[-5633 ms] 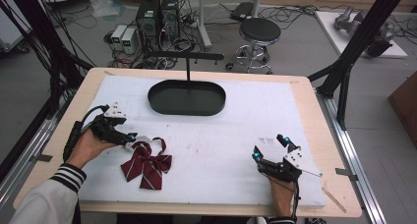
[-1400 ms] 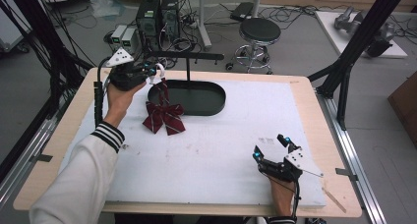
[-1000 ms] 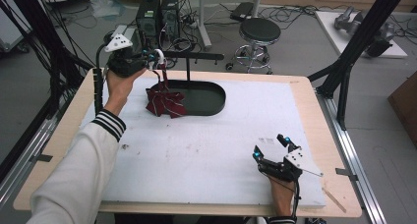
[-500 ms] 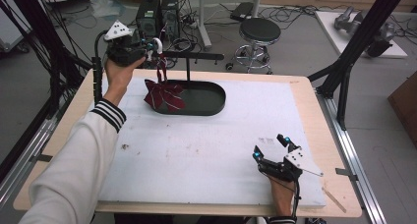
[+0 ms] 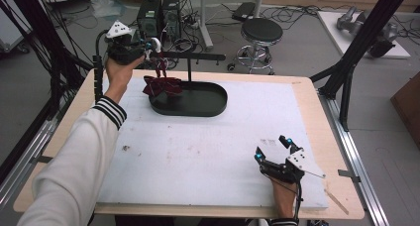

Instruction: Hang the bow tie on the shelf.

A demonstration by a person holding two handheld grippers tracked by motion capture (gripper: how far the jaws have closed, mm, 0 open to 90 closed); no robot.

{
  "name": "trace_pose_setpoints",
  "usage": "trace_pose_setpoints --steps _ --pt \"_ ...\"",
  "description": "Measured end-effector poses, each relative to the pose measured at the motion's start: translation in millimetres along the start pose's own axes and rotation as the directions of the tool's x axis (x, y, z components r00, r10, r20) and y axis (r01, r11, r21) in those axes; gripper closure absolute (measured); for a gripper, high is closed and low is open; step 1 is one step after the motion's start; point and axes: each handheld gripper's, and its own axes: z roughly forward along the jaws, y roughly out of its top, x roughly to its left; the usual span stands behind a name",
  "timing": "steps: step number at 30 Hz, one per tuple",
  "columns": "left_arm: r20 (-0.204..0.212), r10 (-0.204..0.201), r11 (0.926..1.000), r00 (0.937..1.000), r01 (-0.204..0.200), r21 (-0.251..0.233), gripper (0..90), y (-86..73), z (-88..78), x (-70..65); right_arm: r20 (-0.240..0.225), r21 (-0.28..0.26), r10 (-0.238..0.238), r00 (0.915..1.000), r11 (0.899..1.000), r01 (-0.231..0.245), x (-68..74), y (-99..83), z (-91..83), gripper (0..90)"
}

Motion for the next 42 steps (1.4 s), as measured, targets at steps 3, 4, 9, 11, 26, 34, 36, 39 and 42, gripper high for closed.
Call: trace_pose_setpoints --steps 3,4,9,11,26,34,36,39,42 --pt "-0.007 -0.004 0.9997 1.0000 0.004 0.022 87.3 -6.8 3.6 1.7 0.000 0.000 0.001 1.0000 1.000 -0.001 0.0 0.0 0.0 7.0" --pt "-0.008 -0.007 0.9995 0.9999 0.007 0.032 87.2 -9.3 4.6 2.5 0.000 -0.001 0.001 1.0000 1.000 -0.001 0.0 0.0 0.0 7.0" --pt "-0.018 -0.014 0.9972 0.9997 0.015 0.073 87.2 -20.4 7.6 4.2 0.001 -0.001 -0.001 1.0000 1.000 0.001 0.0 0.0 0.0 7.1" --pt "-0.019 -0.025 0.9960 0.9995 0.026 0.086 87.2 -24.2 9.0 5.1 0.000 0.000 0.002 1.0000 1.000 -0.002 0.1 0.0 -0.1 7.0" --pt "-0.039 -0.013 0.9854 0.9991 0.020 0.169 86.7 -35.9 15.2 4.5 0.004 -0.002 -0.002 1.0000 1.000 0.002 0.1 0.0 -0.3 7.0" --pt "-0.029 -0.036 0.9786 0.9989 0.042 0.202 76.8 -41.5 14.5 4.5 0.000 -0.010 -0.017 0.9999 1.000 0.017 0.4 -0.3 -0.4 7.0" --pt "-0.038 -0.057 0.9759 0.9976 0.064 0.208 71.9 -42.7 13.5 7.1 -0.003 -0.009 -0.014 0.9999 1.000 0.014 0.2 -0.2 -0.5 7.0" --pt "-0.045 -0.070 0.9738 0.9965 0.078 0.214 62.6 -43.5 11.6 9.3 -0.003 -0.009 -0.007 1.0000 1.000 0.007 0.3 -0.4 -1.1 7.0" --pt "-0.057 -0.059 0.9807 0.9966 0.069 0.183 45.1 -45.5 5.4 9.6 -0.005 -0.010 -0.017 0.9998 1.000 0.017 0.6 -0.3 -0.8 7.0"
